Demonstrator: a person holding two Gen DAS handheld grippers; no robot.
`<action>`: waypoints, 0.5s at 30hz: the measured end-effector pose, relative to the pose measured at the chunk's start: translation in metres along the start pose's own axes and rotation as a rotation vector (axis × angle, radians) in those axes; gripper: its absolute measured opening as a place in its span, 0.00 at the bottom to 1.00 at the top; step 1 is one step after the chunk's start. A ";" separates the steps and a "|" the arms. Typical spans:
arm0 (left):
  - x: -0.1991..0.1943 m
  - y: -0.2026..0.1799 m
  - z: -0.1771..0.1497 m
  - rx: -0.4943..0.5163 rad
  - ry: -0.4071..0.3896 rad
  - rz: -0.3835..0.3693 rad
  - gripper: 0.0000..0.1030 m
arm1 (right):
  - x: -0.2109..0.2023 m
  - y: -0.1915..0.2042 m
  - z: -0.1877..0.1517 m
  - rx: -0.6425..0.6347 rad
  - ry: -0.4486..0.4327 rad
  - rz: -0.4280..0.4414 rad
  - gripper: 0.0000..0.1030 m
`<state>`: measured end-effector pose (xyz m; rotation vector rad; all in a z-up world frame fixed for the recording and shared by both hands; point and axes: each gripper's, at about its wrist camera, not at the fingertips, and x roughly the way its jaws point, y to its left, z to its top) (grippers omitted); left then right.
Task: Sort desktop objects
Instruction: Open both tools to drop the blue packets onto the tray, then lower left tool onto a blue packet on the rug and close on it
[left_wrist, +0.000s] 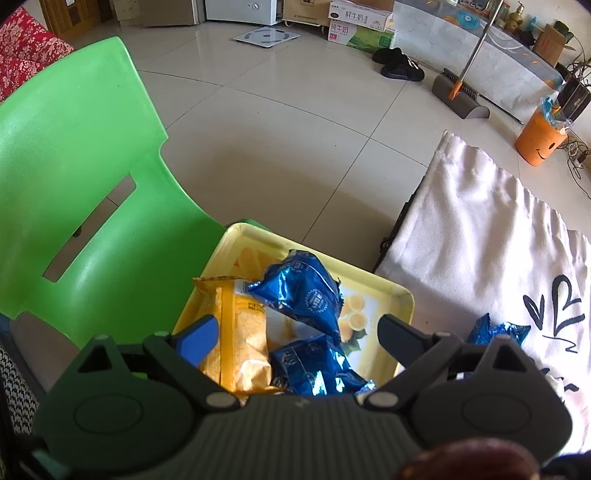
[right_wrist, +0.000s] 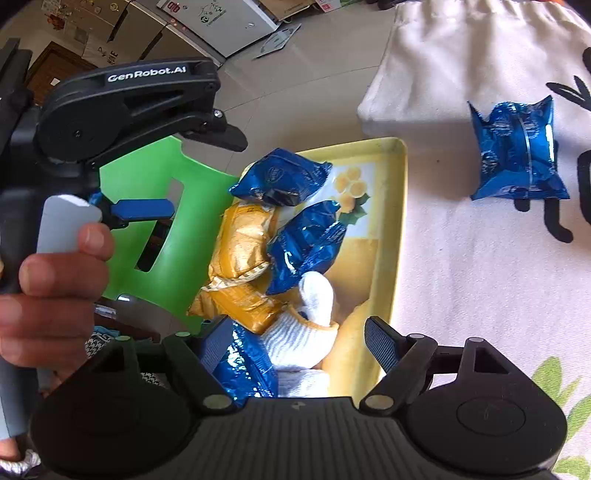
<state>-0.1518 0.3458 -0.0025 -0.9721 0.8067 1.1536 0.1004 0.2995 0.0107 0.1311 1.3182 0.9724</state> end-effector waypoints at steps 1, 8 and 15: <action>-0.001 -0.004 -0.002 0.003 0.001 -0.001 0.94 | -0.004 -0.004 0.003 0.008 -0.005 -0.016 0.77; -0.012 -0.043 -0.023 0.083 0.003 -0.034 0.94 | -0.030 -0.034 0.010 0.075 -0.044 -0.104 0.77; -0.017 -0.090 -0.041 0.192 -0.004 -0.069 0.97 | -0.058 -0.072 0.017 0.162 -0.099 -0.190 0.77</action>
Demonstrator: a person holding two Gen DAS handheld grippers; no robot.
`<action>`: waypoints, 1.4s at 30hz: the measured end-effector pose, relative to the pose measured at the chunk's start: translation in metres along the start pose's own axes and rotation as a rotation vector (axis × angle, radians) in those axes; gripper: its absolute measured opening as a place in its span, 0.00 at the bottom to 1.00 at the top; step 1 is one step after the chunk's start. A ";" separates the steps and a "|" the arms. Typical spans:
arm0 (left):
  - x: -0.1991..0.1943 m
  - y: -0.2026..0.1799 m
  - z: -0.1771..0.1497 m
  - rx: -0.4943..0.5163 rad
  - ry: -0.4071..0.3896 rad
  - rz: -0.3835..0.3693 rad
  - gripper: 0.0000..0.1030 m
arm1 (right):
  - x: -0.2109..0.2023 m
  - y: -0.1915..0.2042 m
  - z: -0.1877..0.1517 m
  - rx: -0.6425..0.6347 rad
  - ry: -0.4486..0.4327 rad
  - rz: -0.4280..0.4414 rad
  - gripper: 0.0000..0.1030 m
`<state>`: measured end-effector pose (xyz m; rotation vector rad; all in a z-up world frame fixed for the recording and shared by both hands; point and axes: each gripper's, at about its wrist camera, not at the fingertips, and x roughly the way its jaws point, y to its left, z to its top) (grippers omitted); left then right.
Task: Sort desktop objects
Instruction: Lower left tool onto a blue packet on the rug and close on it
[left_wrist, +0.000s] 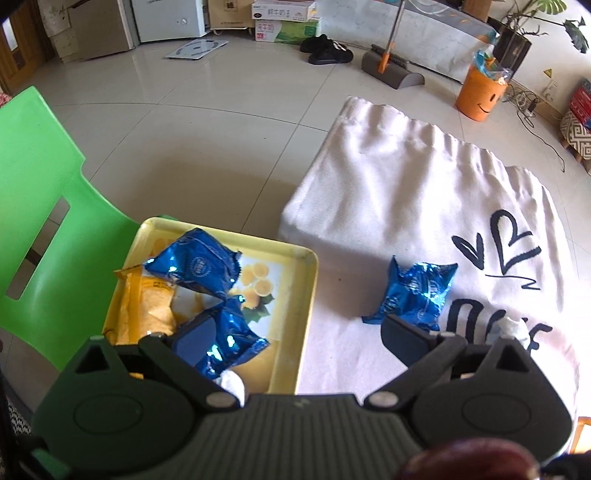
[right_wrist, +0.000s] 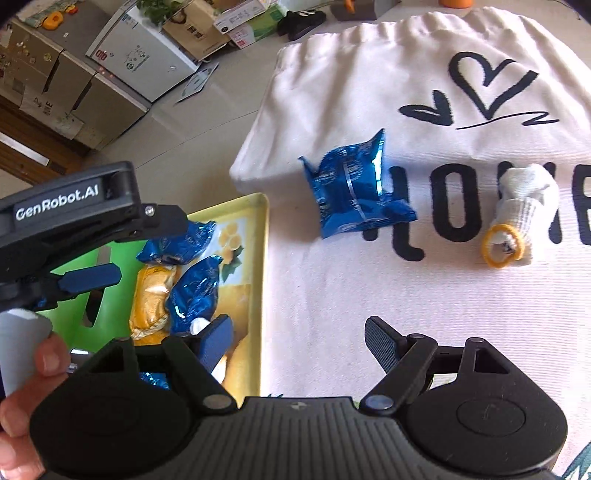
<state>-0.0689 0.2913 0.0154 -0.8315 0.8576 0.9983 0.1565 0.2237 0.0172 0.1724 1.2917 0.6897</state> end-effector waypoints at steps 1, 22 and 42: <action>0.000 -0.008 -0.003 0.017 -0.001 -0.003 0.97 | -0.005 -0.007 0.002 0.013 -0.006 -0.014 0.77; 0.064 -0.089 -0.005 0.084 0.062 -0.015 0.97 | -0.028 -0.131 0.034 0.290 -0.110 -0.171 0.77; 0.141 -0.113 -0.005 0.041 0.110 0.033 0.81 | 0.005 -0.144 0.050 0.282 -0.106 -0.233 0.56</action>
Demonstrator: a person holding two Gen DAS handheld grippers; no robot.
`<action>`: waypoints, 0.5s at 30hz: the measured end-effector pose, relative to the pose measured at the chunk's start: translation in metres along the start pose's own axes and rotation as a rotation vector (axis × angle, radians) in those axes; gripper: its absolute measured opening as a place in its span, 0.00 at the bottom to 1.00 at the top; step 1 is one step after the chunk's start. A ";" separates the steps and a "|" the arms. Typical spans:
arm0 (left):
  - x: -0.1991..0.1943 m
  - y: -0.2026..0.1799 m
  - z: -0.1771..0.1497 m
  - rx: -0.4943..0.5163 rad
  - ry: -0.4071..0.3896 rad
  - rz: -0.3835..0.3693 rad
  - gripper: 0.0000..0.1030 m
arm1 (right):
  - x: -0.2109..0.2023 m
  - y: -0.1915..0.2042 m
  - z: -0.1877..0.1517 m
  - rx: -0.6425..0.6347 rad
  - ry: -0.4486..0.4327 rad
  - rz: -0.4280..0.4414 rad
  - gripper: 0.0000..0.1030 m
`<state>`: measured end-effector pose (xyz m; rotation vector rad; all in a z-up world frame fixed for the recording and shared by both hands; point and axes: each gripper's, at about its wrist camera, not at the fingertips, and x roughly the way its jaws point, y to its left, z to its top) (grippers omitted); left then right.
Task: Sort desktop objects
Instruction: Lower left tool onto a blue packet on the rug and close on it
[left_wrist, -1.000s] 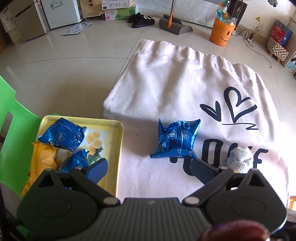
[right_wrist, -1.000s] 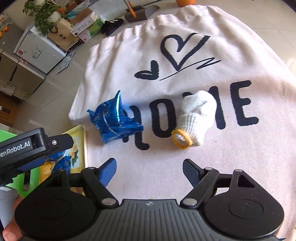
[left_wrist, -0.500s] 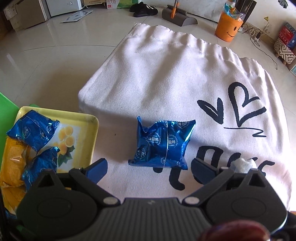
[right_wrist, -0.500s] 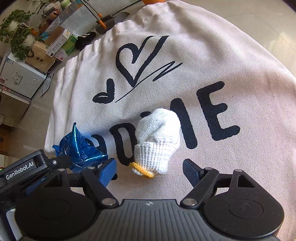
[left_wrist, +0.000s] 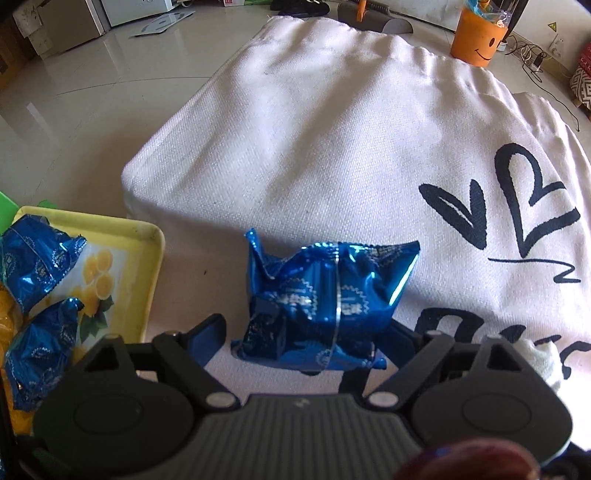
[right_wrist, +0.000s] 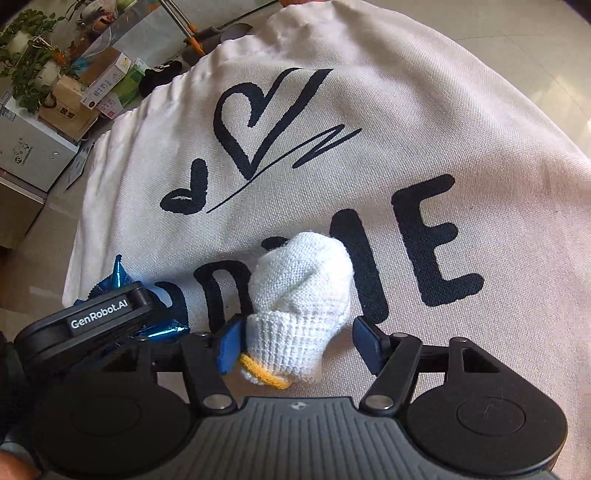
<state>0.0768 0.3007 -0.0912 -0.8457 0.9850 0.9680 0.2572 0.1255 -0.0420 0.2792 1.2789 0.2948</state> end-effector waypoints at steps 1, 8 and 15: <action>0.000 -0.001 -0.001 -0.006 -0.009 -0.009 0.77 | -0.002 -0.003 0.001 0.008 0.003 0.001 0.54; -0.011 -0.019 -0.015 0.073 0.010 -0.035 0.67 | -0.020 -0.025 0.006 0.059 -0.014 -0.033 0.51; -0.029 -0.054 -0.060 0.237 0.072 -0.077 0.67 | -0.040 -0.053 0.011 0.073 -0.021 -0.053 0.51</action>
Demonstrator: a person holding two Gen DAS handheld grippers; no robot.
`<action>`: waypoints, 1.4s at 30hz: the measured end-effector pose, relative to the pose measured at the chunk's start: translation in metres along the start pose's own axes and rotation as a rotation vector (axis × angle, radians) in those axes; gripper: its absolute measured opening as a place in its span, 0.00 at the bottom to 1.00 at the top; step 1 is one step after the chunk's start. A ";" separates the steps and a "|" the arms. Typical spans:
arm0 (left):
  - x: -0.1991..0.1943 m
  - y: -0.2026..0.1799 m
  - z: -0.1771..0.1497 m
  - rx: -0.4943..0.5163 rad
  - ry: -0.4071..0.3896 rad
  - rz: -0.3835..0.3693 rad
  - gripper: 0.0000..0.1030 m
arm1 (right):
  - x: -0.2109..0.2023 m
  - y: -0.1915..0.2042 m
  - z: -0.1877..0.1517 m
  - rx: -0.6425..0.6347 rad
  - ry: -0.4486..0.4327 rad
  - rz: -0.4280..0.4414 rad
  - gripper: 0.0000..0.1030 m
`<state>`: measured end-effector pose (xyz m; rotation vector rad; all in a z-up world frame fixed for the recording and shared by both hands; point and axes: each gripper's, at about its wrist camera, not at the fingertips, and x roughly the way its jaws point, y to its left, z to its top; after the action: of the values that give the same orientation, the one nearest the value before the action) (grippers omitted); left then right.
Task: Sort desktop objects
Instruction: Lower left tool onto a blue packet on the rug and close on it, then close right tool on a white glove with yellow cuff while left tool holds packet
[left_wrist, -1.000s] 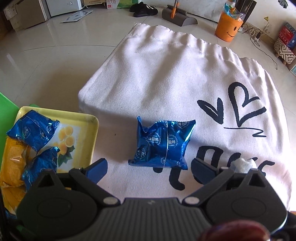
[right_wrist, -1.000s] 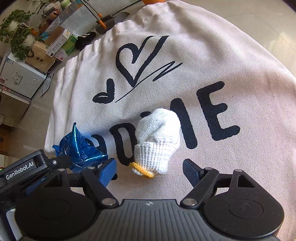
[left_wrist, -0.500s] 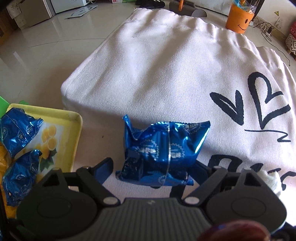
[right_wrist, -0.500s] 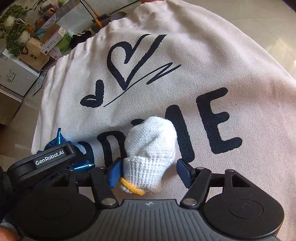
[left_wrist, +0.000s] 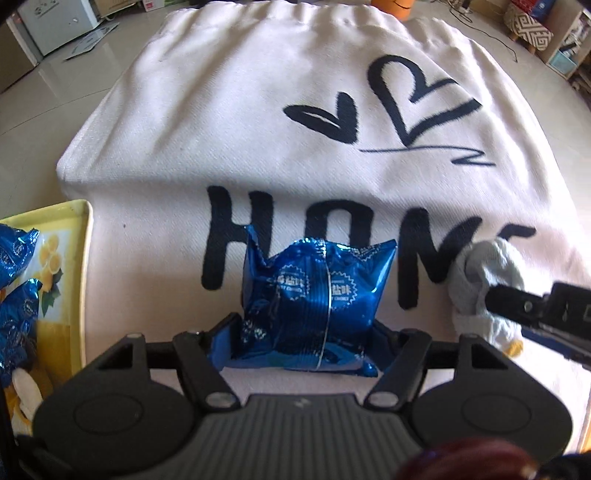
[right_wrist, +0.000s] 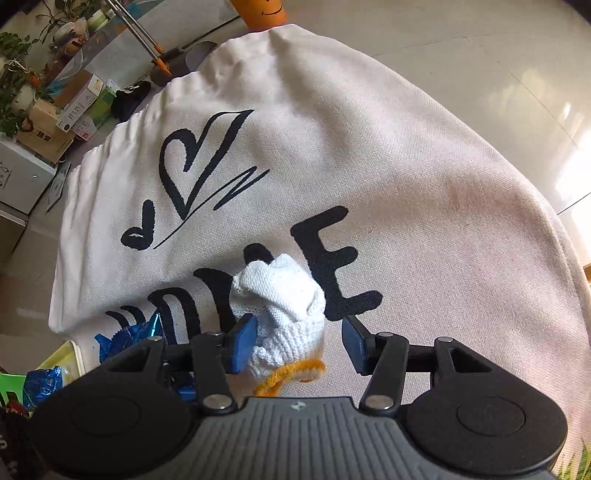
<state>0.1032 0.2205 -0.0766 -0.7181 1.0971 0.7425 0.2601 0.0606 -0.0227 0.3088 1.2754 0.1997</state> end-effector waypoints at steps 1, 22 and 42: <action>-0.003 -0.006 -0.009 0.019 0.011 -0.007 0.67 | -0.003 -0.006 0.000 0.005 0.004 -0.004 0.51; -0.001 -0.036 -0.079 0.114 0.050 0.138 0.98 | -0.010 -0.025 0.000 0.043 0.024 0.102 0.66; 0.000 -0.037 -0.086 0.040 0.067 0.107 1.00 | 0.017 0.010 -0.008 -0.138 0.033 0.015 0.72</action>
<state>0.0895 0.1298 -0.0971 -0.6581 1.2159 0.7901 0.2576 0.0762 -0.0369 0.1970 1.2853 0.3052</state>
